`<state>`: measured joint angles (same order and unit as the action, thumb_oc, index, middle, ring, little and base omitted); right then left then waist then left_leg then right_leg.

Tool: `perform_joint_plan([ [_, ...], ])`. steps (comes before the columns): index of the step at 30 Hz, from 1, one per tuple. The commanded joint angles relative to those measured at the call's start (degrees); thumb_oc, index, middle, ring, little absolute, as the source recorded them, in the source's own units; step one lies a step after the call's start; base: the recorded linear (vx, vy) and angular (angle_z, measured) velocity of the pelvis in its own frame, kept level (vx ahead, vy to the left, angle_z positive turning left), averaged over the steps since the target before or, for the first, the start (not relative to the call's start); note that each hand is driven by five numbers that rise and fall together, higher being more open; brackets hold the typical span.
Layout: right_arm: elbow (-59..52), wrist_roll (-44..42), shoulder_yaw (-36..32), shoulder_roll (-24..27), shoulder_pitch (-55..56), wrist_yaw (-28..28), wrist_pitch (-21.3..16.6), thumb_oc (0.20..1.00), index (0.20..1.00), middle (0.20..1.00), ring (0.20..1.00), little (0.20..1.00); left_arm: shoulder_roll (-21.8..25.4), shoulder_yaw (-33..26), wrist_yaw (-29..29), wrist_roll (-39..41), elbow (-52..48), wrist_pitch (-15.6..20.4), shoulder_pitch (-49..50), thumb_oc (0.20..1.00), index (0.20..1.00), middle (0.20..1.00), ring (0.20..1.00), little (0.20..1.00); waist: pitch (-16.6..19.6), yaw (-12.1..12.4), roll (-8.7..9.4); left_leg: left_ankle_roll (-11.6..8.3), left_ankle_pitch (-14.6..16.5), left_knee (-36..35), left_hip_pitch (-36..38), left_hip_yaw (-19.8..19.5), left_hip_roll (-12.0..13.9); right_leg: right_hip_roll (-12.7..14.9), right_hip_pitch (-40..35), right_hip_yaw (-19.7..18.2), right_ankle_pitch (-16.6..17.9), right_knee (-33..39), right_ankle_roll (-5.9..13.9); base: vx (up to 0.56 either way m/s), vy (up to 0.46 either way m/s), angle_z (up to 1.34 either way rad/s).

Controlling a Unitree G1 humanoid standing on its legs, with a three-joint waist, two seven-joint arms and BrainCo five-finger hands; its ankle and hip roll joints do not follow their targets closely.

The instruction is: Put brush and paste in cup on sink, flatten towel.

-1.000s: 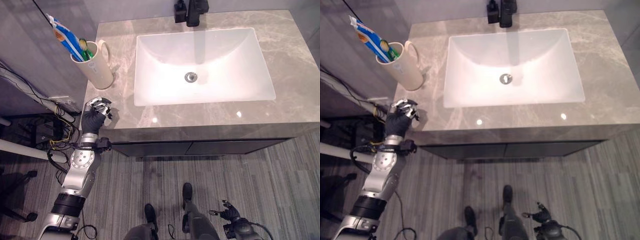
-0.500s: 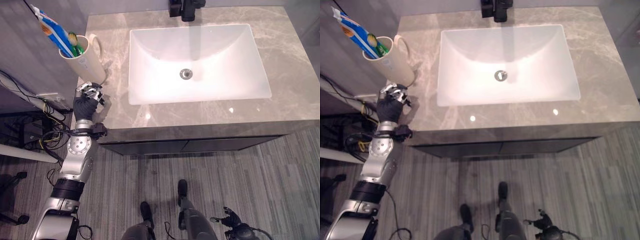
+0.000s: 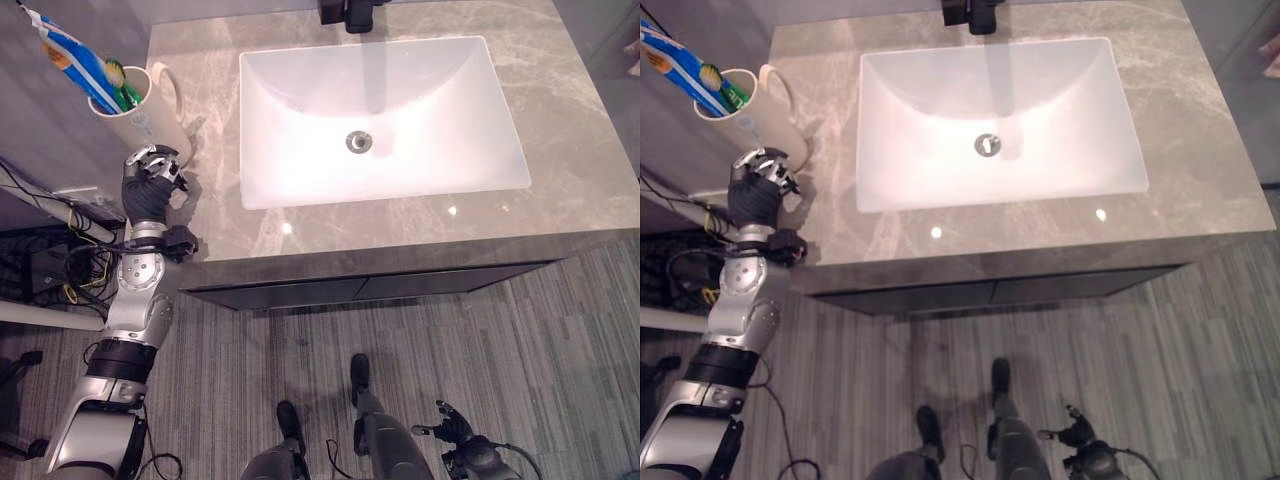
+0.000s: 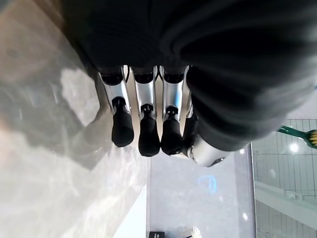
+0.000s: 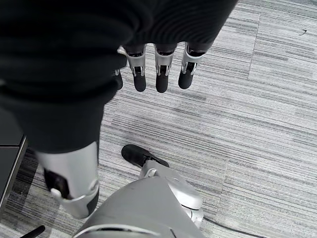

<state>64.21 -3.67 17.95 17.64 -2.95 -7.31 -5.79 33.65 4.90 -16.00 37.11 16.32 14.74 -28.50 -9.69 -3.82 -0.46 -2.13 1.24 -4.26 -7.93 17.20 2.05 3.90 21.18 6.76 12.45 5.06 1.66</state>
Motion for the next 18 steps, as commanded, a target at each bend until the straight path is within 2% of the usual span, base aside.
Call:
perform_joint_plan([
  [1,2.29,-0.53,-0.35,0.53,-0.66,-0.18,0.69,1.000,1.000,1.000,1.000,1.000,3.98,-1.86,0.67,-1.83,-0.23,1.63,1.01,0.200,0.200,0.200,0.200,0.200,1.53,0.39,-0.09,-3.92,-7.48,-0.74,-5.56,-5.04,3.18,2.72,-6.94,-0.87,-5.16,-0.06,5.21,0.03,-0.017,-0.06],
  [18,3.66,-1.02,-1.28,0.18,-0.37,0.17,0.77,1.000,1.000,1.000,1.000,1.000,4.90,-4.51,-0.56,-5.86,-0.45,1.63,2.68,0.200,0.200,0.200,0.200,0.200,1.81,0.66,0.21,-4.05,-7.21,-0.74,-5.45,-4.43,3.76,2.23,-6.50,-0.92,-5.37,-0.06,5.09,0.01,-0.004,-0.02],
])
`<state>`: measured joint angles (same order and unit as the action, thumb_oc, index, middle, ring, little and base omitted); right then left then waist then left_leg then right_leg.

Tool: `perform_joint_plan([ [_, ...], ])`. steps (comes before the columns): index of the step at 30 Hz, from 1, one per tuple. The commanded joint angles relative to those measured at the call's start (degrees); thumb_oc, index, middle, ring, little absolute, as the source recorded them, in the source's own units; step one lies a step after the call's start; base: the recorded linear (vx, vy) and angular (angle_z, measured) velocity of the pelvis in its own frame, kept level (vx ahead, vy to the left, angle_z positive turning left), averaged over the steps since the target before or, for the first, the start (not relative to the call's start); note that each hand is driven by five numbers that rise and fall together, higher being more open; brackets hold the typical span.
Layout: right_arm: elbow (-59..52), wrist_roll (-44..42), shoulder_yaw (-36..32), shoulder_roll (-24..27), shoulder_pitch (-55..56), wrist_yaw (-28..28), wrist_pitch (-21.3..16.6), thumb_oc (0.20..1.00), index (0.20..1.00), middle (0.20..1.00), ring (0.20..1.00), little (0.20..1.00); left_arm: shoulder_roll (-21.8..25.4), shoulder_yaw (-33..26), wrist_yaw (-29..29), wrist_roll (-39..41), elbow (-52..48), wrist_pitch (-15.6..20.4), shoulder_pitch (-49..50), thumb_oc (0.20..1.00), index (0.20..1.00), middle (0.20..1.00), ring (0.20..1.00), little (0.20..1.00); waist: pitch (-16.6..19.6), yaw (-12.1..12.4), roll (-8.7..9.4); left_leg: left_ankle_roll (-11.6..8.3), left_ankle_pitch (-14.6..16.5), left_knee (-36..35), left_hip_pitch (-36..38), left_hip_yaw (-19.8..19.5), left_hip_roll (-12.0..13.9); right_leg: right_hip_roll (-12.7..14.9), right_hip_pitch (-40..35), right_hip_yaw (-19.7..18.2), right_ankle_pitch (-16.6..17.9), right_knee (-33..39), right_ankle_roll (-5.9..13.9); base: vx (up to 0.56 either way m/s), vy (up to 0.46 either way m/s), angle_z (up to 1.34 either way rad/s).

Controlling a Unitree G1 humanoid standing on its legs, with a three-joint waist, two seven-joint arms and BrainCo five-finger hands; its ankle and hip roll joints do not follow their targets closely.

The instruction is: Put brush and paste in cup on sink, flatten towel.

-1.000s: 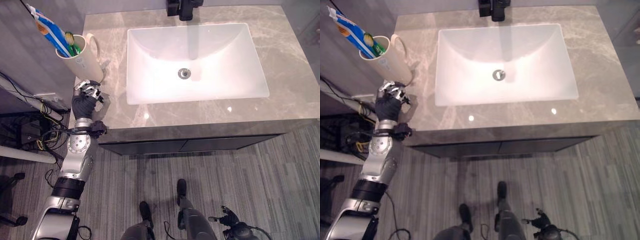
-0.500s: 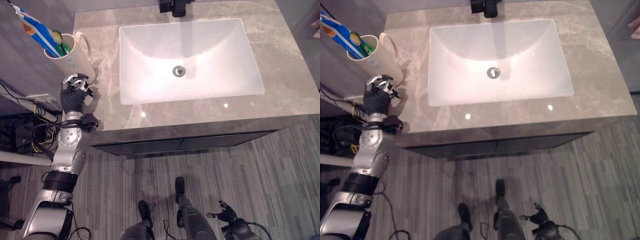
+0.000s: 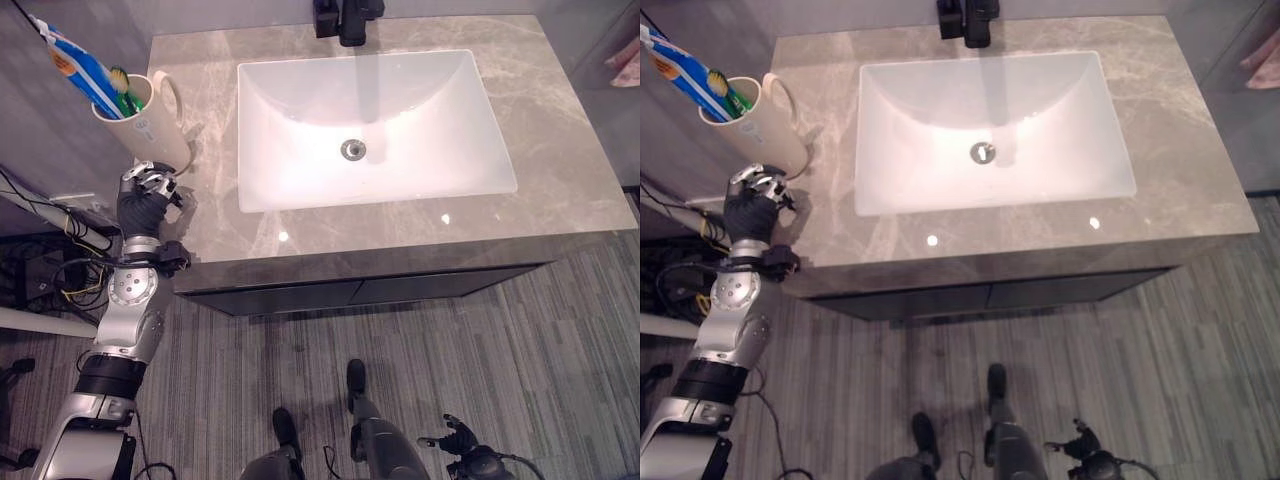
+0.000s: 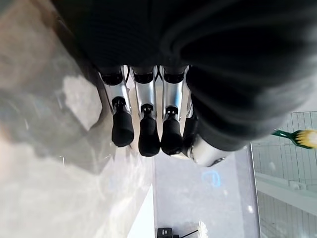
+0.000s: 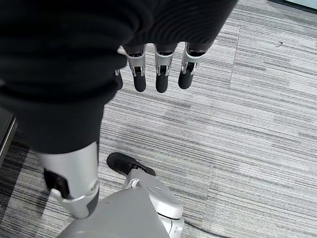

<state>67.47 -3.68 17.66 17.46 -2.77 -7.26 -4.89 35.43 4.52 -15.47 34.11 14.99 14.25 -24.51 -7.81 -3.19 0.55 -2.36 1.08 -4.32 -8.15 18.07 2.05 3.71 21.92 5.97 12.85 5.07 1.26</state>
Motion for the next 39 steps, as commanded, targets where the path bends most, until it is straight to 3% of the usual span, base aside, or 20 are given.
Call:
perform_joint_plan([
  [1,0.35,-0.97,-0.96,0.35,-0.55,0.15,-0.13,1.000,1.000,1.000,1.000,1.000,2.84,-4.37,-1.51,-3.52,0.81,2.13,-1.32,0.200,0.200,0.200,0.200,0.200,-0.02,0.00,-0.73,-3.85,-7.03,-0.68,-5.29,-5.23,3.83,2.45,-7.19,-0.11,-5.74,-0.07,5.49,0.00,0.000,0.00],
  [9,1.05,-1.50,-0.83,0.34,-0.52,-0.12,-0.14,1.000,1.000,1.000,1.000,1.000,1.74,-5.41,-6.20,-6.99,4.05,2.43,-5.30,0.200,0.200,0.200,0.200,0.200,0.15,-0.58,-0.09,-3.86,-6.82,-0.68,-6.03,-5.20,3.91,2.34,-6.30,-0.37,-5.65,-0.07,5.61,0.01,-0.002,-0.04],
  [19,-0.13,-1.86,0.53,0.31,-1.01,-0.22,-0.42,1.000,1.000,1.000,1.000,1.000,5.30,-3.80,-8.06,-6.39,9.56,2.94,-11.45,0.200,0.200,0.200,0.200,0.200,-0.17,-1.26,0.35,-3.98,-6.73,-0.68,-7.20,-4.32,4.14,2.11,-4.61,-1.37,-5.06,-0.07,5.94,0.00,0.005,-0.02],
  [33,-0.73,-2.78,2.49,0.80,-1.53,-0.31,-1.00,1.000,1.000,1.000,1.000,1.000,13.13,4.28,-8.44,-4.76,24.67,2.16,-26.20,0.200,0.200,0.200,0.200,0.200,-0.53,-2.91,1.69,-4.22,-7.13,-0.68,-9.08,-3.21,4.65,1.83,-1.62,-3.09,-3.54,-0.07,6.52,0.00,0.006,-0.06],
  [39,-1.04,-3.27,3.32,0.85,-1.93,-0.40,-1.38,1.000,1.000,1.000,1.000,1.000,14.39,6.83,-8.35,-4.10,29.47,2.01,-30.33,0.200,0.200,0.200,0.200,0.200,-1.14,-3.24,2.09,-4.20,-7.33,-0.68,-9.97,-3.11,4.64,1.75,-0.63,-3.31,-3.05,-0.07,6.68,0.00,0.001,-0.01],
])
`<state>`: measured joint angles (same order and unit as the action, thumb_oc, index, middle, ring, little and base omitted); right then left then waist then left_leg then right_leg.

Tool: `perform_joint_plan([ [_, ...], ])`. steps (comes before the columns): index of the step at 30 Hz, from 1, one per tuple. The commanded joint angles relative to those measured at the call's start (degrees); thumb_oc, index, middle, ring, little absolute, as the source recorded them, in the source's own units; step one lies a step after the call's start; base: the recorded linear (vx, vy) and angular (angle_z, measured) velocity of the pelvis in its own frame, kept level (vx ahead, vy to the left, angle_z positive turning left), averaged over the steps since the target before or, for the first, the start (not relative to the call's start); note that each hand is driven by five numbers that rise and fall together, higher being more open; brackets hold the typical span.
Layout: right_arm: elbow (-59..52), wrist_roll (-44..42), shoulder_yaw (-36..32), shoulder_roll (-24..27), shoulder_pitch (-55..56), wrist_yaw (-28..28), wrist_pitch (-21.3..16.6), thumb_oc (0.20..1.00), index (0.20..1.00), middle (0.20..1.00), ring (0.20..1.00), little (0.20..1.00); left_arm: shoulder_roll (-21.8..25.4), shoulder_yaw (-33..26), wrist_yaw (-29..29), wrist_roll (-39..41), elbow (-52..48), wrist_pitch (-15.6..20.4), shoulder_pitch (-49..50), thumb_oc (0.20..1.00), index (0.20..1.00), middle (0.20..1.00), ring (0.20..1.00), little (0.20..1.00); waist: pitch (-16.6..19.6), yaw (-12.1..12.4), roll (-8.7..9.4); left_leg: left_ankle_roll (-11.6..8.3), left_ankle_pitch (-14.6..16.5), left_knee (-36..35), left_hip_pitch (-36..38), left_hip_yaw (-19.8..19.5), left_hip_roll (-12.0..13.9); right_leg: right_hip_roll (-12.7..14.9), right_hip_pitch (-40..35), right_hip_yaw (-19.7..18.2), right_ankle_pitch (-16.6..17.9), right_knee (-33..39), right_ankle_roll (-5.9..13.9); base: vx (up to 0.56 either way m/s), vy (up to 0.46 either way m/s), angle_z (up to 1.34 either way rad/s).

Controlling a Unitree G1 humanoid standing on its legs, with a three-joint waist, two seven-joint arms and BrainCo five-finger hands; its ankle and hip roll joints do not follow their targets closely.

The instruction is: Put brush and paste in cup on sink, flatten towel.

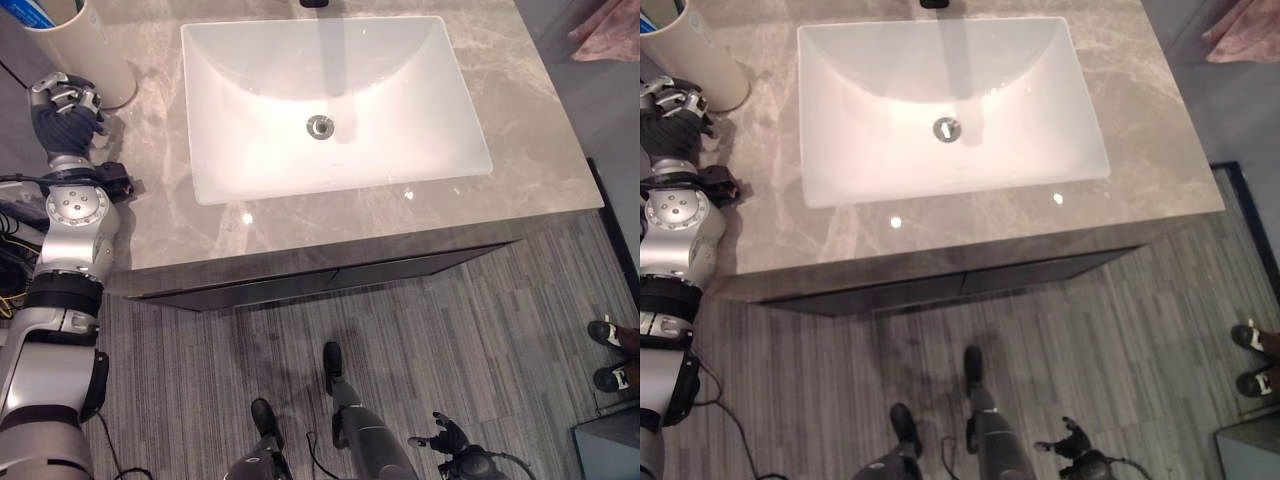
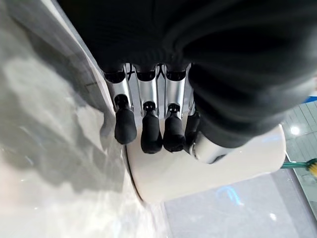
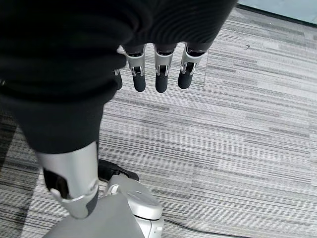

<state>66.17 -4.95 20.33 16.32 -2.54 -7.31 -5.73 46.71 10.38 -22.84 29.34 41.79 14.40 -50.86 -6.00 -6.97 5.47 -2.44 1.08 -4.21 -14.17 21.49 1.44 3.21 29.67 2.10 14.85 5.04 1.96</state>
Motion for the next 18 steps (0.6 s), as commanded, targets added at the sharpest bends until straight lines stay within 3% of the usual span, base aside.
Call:
perform_joint_plan([
  [1,0.25,-2.11,0.80,1.91,-2.31,-0.39,-0.64,1.000,1.000,1.000,1.000,1.000,3.14,1.29,-1.10,0.80,3.38,1.85,-4.78,0.200,0.200,0.200,0.200,0.200,-3.08,0.46,-2.80,-4.10,-7.34,-0.79,-4.14,-6.49,5.21,2.24,-8.11,0.48,-4.94,-0.04,6.04,0.00,0.000,0.00],
  [18,-1.09,-3.37,3.73,2.32,-4.12,-0.08,-1.62,1.000,1.000,1.000,1.000,1.000,10.14,8.75,-0.71,1.16,17.25,0.86,-17.48,0.200,0.200,0.200,0.200,0.200,-3.41,-0.35,-0.77,-3.41,-7.13,-0.79,-6.60,-6.15,4.89,1.72,-4.91,-2.23,-2.95,-0.04,6.90,0.01,0.020,-0.04],
])
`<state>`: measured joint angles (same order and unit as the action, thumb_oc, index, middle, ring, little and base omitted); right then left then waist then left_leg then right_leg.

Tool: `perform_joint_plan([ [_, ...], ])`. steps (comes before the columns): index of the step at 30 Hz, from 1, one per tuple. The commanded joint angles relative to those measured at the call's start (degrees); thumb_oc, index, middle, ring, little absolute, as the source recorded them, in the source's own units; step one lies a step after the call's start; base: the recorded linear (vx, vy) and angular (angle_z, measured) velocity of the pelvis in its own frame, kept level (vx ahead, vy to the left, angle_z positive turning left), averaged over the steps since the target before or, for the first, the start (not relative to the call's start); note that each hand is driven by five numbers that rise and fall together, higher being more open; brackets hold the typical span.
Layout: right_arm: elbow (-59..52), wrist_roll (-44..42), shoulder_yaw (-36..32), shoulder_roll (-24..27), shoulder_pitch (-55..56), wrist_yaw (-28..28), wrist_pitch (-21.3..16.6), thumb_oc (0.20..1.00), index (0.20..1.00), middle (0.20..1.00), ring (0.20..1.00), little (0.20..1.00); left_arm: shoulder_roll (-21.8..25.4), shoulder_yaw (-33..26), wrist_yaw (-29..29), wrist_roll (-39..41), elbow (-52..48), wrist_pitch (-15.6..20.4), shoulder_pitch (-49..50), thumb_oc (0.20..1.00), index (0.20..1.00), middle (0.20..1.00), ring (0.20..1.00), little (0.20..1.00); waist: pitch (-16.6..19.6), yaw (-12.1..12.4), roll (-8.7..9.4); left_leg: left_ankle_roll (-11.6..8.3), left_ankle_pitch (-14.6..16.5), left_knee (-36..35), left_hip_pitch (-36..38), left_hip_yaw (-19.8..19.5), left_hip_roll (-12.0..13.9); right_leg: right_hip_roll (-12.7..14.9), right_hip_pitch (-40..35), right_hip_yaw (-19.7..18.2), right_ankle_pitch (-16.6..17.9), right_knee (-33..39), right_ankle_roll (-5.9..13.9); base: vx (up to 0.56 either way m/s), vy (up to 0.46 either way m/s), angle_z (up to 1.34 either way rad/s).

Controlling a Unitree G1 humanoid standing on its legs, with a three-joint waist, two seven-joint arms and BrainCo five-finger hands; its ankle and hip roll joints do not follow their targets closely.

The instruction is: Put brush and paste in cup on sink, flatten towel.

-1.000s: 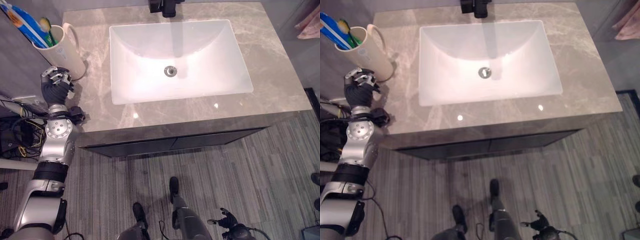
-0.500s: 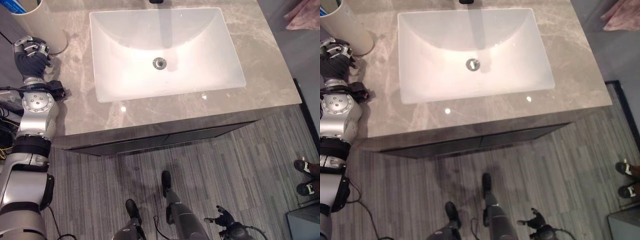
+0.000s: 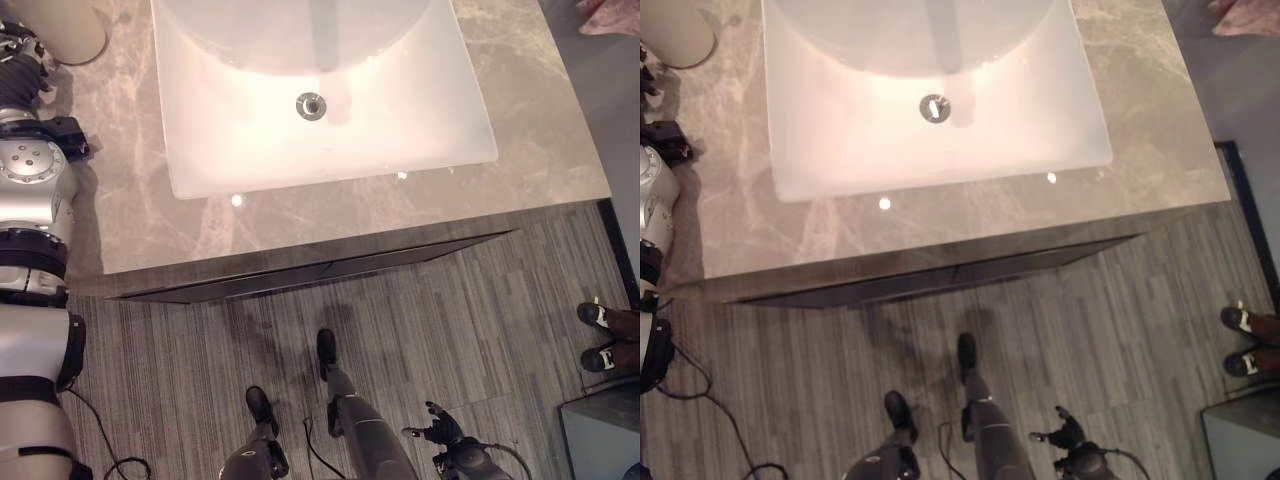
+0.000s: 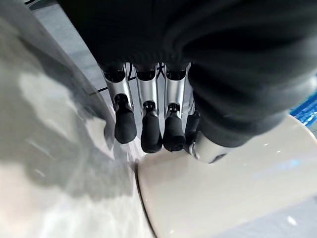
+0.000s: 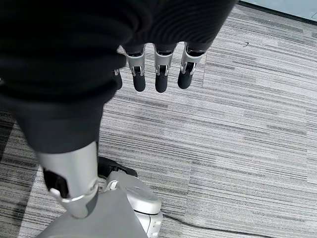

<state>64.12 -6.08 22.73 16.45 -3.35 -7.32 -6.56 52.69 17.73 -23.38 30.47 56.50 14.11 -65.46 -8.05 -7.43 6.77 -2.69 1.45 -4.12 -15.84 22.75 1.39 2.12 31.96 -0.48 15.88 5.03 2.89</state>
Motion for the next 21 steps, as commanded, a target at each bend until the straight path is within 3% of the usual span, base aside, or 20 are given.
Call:
perform_joint_plan([
  [1,0.96,-2.25,1.32,2.16,-3.33,-0.07,-0.78,1.000,1.000,1.000,1.000,1.000,4.19,1.50,-0.13,0.07,2.62,1.17,-3.00,0.200,0.200,0.200,0.200,0.200,-1.36,0.13,-2.02,-3.17,-7.50,-0.88,-4.95,-7.39,4.93,2.81,-7.17,0.33,-3.97,-0.03,5.97,0.00,0.049,-0.08],
  [16,-1.36,-3.00,2.21,2.26,-2.41,-0.12,-1.41,1.000,1.000,1.000,1.000,1.000,2.99,4.27,-1.70,0.49,6.56,0.98,-8.72,0.200,0.200,0.200,0.200,0.200,-1.73,-1.25,-2.69,-2.42,-6.93,-0.88,-7.42,-7.37,3.72,3.44,-4.36,-1.91,-2.75,-0.03,6.49,0.01,0.037,-0.03],
  [21,-1.11,-2.49,2.55,2.17,-2.34,-0.65,-1.38,1.000,1.000,1.000,1.000,1.000,-0.27,2.82,-5.89,-2.52,7.01,-0.40,-9.13,0.200,0.200,0.200,0.200,0.200,-0.80,-1.13,-2.79,-2.34,-6.75,-0.88,-7.00,-7.61,3.90,3.35,-4.37,-1.90,-3.15,-0.03,6.30,0.02,-0.013,-0.02],
])
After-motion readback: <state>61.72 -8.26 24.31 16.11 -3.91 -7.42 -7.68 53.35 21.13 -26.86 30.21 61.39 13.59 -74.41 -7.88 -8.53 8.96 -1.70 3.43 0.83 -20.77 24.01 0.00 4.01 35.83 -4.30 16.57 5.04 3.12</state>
